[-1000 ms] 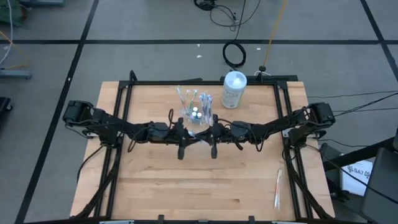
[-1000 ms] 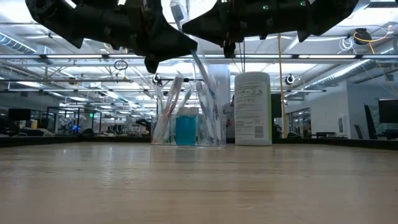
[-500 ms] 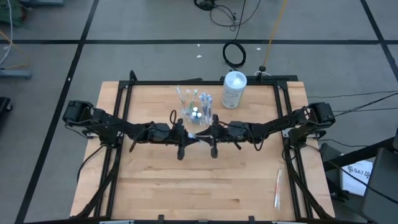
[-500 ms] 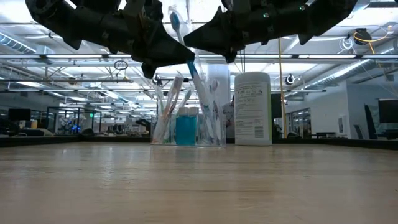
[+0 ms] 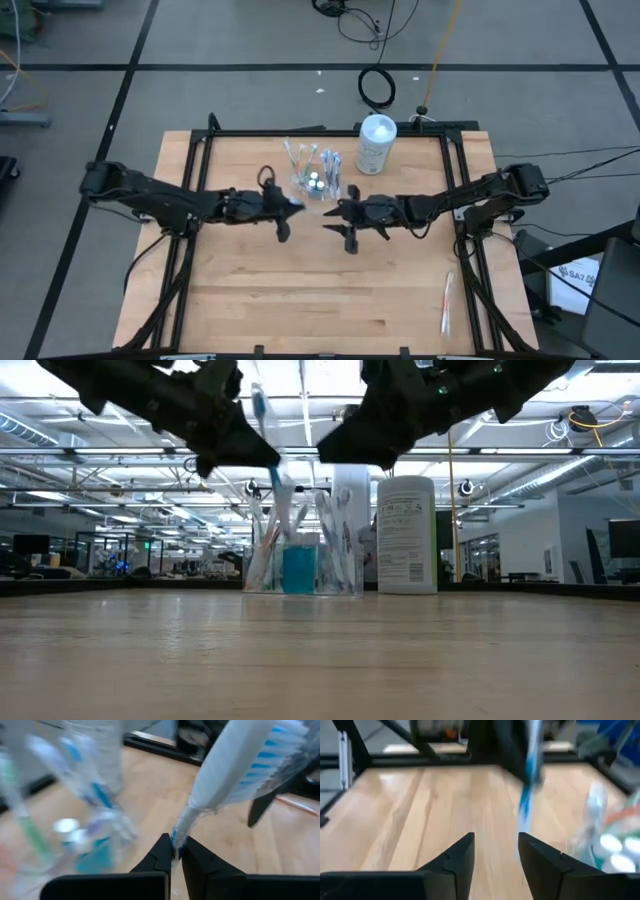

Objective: Pick & Place toothbrushing station
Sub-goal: Put the blue toothbrush in the left compartment of the transparent organizer, then put the orange toothbrush in the right compartment of the transparent organizer

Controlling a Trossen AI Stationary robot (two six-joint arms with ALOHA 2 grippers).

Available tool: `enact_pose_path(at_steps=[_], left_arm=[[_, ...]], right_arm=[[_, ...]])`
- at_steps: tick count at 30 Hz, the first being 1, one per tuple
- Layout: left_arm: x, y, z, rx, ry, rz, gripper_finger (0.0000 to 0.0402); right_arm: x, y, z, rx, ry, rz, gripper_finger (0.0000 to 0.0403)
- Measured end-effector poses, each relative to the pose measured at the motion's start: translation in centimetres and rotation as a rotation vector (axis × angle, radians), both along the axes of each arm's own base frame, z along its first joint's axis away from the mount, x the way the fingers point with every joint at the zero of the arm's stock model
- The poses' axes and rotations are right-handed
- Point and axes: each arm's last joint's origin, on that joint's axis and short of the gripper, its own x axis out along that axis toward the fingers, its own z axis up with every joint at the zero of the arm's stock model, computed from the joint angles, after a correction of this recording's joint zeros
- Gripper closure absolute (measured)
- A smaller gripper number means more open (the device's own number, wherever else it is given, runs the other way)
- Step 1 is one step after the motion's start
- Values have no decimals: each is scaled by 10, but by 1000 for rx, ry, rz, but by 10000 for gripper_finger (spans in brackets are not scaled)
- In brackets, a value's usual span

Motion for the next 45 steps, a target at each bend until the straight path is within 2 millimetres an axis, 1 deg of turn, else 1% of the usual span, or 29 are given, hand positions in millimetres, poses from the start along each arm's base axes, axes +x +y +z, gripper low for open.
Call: enact_pose_path(at_steps=[3,7,11,15,19,22,25,28,33,36,45], left_arm=[[-15,4,14,9,-1,67,390],[-31,9,28,44,-12,141,390],[-45,22,35,79,0,287,383],[-47,41,36,84,2,383,384],[-37,61,27,77,18,418,387],[-28,74,17,83,31,436,378],[-21,85,2,21,70,400,373],[-14,92,-14,-23,128,378,375],[-9,99,-31,-61,175,420,376],[-9,101,-35,-58,194,425,354],[-10,101,-36,-36,219,409,258]], right_arm=[[-2,0,-4,38,50,-12,252],[-3,0,-4,73,53,-25,250],[-3,0,-5,74,62,-26,250],[-2,0,-1,75,22,-23,250],[-1,-1,-1,74,22,-27,250],[-1,-1,-1,80,20,-29,250],[-1,-1,-1,79,18,-28,249],[-1,-1,-1,79,16,-28,250],[-1,-1,-1,78,15,-28,249],[-1,-1,-1,66,14,-23,250],[-1,-1,-1,51,14,-18,252]])
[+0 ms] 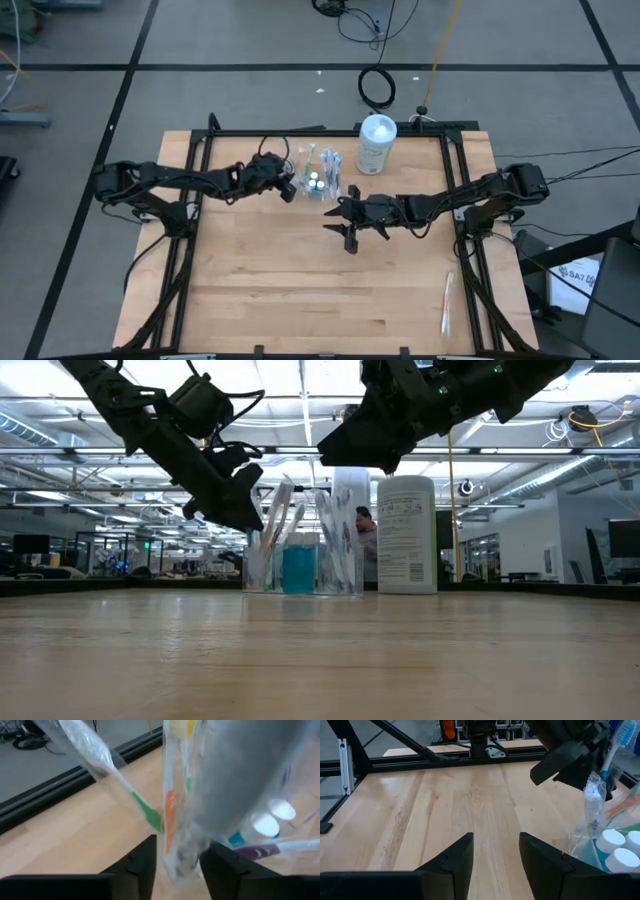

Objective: Pick & Place toothbrushing station
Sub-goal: Put the orange toothbrush in the right compartment of the transparent organizer

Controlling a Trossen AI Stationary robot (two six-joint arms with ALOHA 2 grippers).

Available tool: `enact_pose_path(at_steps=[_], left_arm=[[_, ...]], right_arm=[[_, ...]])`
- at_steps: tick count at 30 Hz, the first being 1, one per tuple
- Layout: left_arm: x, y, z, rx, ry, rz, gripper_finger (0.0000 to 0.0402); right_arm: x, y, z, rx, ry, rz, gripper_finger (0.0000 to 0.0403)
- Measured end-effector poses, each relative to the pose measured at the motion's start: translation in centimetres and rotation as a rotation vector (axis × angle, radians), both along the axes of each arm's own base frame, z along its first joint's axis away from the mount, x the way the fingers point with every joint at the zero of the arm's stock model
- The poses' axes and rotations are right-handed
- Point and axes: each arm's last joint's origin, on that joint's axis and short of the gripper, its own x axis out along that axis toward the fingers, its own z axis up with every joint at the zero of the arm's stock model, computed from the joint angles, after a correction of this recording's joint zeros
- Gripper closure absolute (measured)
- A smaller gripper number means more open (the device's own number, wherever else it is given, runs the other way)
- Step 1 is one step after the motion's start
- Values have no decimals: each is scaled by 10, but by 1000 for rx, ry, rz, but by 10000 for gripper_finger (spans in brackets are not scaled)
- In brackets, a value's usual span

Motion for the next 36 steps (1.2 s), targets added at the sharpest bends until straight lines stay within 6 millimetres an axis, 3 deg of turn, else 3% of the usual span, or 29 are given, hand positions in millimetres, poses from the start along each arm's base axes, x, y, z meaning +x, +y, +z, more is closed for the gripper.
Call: enact_pose_path(at_steps=[8,14,25,30,36], left_arm=[[-10,-4,-1,-32,94,0,215],[-25,-12,17,-58,75,-36,213],[-37,-51,52,-130,-87,-293,213],[-43,-65,63,-144,-156,-340,213],[-42,-80,63,-155,-156,-388,213]], right_arm=[[0,0,0,0,0,0,252],[0,0,0,0,0,0,252],[2,2,6,92,-73,-24,252],[2,13,10,112,-107,2,252],[3,38,20,82,-90,-13,261]])
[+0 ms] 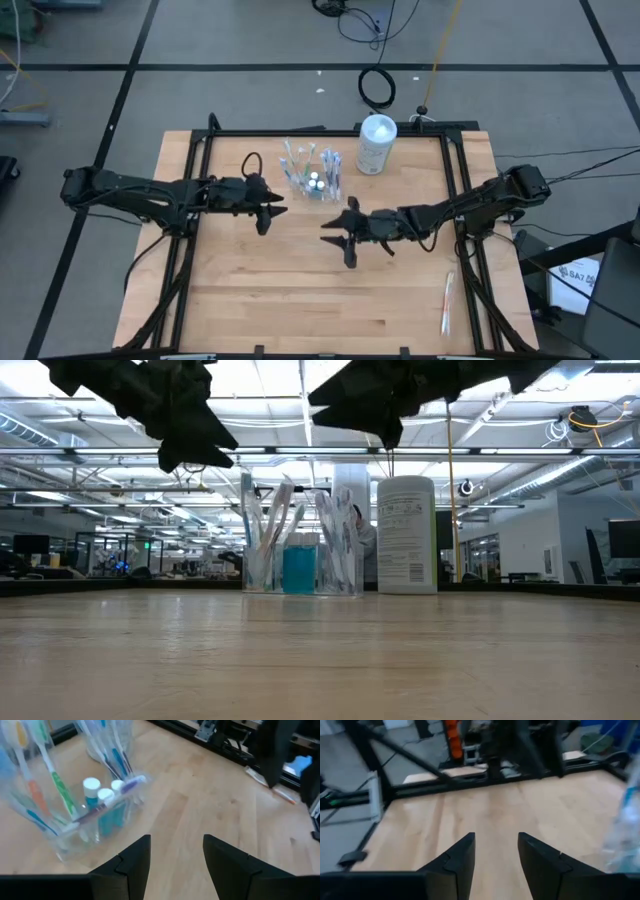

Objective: Pick & Place toothbrushing station
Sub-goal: Put the orange toothbrush in the right compartment of the transparent organizer

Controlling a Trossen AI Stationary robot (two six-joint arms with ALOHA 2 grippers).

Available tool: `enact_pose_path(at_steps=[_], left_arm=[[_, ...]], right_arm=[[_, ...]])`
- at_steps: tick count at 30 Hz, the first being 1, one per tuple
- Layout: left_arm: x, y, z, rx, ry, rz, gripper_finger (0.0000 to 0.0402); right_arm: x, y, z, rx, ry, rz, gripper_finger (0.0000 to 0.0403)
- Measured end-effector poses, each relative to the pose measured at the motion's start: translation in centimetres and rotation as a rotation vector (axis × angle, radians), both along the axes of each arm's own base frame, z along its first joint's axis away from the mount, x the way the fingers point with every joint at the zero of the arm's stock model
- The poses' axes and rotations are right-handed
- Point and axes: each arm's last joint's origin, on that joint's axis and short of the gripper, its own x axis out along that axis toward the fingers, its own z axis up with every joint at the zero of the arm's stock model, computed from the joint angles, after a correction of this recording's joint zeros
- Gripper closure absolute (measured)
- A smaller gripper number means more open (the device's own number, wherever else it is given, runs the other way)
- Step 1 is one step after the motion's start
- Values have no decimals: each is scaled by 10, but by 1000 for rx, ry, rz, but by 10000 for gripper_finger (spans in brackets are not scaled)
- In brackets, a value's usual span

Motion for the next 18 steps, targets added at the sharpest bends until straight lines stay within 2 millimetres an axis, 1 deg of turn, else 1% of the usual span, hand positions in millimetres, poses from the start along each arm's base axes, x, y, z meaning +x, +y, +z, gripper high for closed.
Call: enact_pose_path(at_steps=[6,9,12,14,18], left_arm=[[7,-12,-7,-22,12,-4,213],[8,-19,-6,-20,5,-36,213],[8,-23,-6,-12,4,-58,213],[8,-25,-6,5,6,-72,213],[8,-26,-5,37,-3,-79,213]], right_arm=[[-5,21,-1,49,29,48,274],[-10,29,-9,109,116,48,275],[-21,39,-25,224,303,20,275],[-32,47,-35,334,447,2,275],[-58,64,-52,563,781,-33,275]])
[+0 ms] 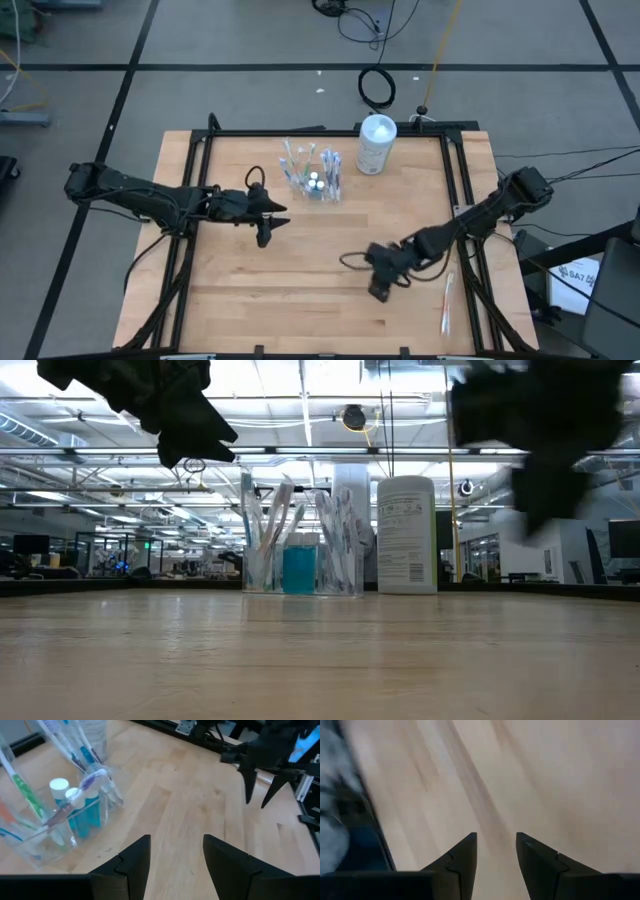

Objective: Pick & Place toothbrushing station
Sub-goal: Put the orange toothbrush in the right compartment of the transparent organizer

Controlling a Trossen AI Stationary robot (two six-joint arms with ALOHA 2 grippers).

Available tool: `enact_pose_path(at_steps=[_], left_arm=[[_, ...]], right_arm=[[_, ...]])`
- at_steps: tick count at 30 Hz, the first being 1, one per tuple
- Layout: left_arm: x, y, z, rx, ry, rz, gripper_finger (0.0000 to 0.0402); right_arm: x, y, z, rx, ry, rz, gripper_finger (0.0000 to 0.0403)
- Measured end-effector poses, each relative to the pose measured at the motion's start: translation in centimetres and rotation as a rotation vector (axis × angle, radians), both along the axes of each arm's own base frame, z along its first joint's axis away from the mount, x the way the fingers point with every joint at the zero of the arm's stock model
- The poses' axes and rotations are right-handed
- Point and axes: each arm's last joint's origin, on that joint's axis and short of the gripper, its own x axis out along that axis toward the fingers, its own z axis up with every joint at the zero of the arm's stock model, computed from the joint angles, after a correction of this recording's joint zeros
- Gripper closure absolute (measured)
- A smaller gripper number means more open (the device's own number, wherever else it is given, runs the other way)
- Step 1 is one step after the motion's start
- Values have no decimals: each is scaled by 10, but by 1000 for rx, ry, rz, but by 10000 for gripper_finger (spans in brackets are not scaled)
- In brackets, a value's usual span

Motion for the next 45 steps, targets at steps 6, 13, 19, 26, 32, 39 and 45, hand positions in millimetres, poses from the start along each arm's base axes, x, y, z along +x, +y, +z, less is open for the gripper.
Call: enact_pose_path(at_steps=[6,13,19,26,32,39,45], left_arm=[[0,1,0,28,-1,16,213],[0,1,0,49,0,6,213],[0,1,1,67,-2,-3,213],[0,1,1,60,-5,1,213],[1,1,2,59,-14,1,213],[2,0,5,53,-48,3,213],[2,0,5,50,-50,5,213]], right_arm=[[-43,19,-9,165,480,-168,275],[-79,39,-12,181,799,-396,275],[-102,52,-13,132,912,-562,275],[-119,57,-15,75,971,-709,275],[-132,51,-35,44,987,-743,275],[-141,40,-59,43,982,-706,275],[-143,36,-64,20,950,-619,296]])
